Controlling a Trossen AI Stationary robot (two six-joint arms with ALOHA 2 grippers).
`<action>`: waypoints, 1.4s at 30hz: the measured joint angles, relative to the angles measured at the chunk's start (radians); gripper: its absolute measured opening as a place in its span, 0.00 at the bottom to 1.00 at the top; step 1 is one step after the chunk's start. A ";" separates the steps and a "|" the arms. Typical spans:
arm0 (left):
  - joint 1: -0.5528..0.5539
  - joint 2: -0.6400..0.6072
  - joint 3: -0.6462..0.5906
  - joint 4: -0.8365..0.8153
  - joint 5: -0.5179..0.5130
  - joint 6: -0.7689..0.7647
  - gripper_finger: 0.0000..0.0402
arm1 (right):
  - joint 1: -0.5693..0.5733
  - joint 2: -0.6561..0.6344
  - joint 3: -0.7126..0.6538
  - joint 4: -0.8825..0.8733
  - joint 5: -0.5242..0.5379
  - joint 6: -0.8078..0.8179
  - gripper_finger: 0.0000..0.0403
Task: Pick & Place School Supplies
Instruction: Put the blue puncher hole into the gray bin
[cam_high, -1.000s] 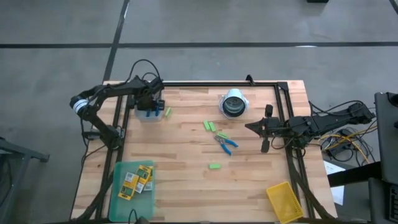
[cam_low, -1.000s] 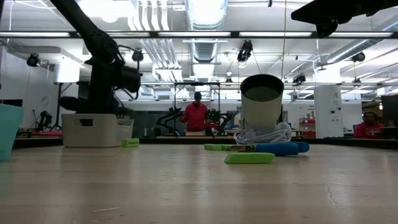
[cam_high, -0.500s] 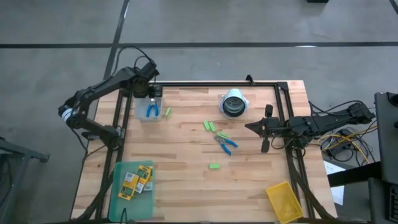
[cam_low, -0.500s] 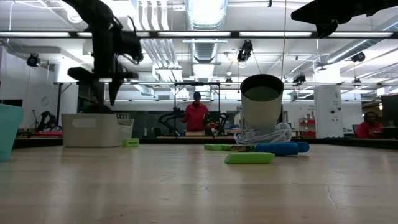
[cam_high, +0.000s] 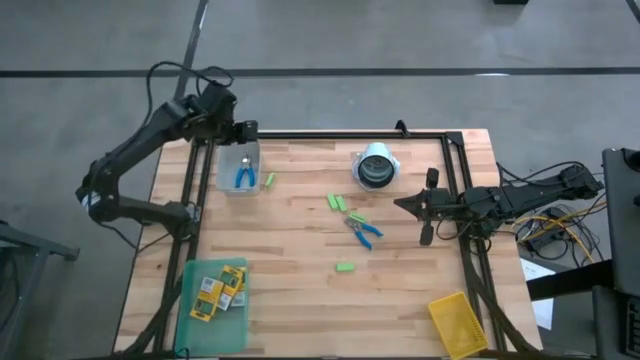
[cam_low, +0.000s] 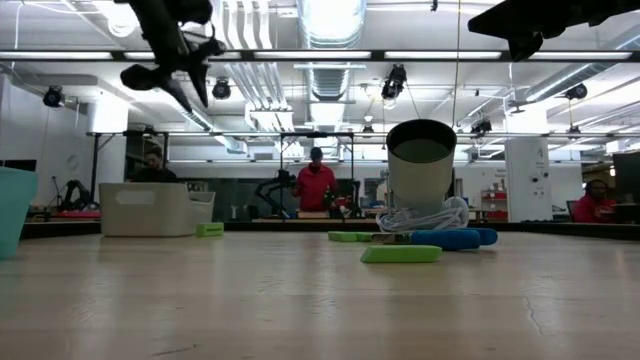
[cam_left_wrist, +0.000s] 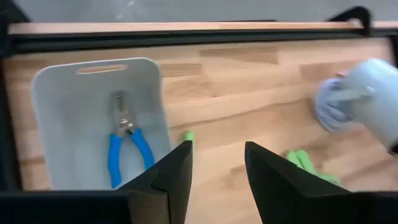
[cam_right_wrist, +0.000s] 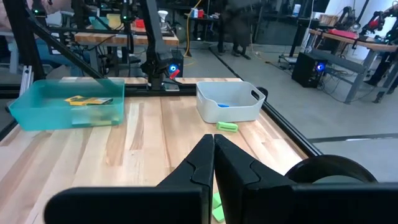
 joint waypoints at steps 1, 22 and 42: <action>-0.011 -0.011 0.001 0.002 0.001 0.004 0.38 | 0.000 0.000 0.000 0.000 0.000 -0.001 0.02; -0.445 -0.027 -0.011 0.145 -0.317 0.024 0.38 | 0.000 0.000 0.000 0.000 0.000 0.001 0.02; -0.498 0.209 -0.012 0.225 -0.260 -0.074 0.38 | 0.000 0.000 0.000 0.000 0.000 -0.001 0.02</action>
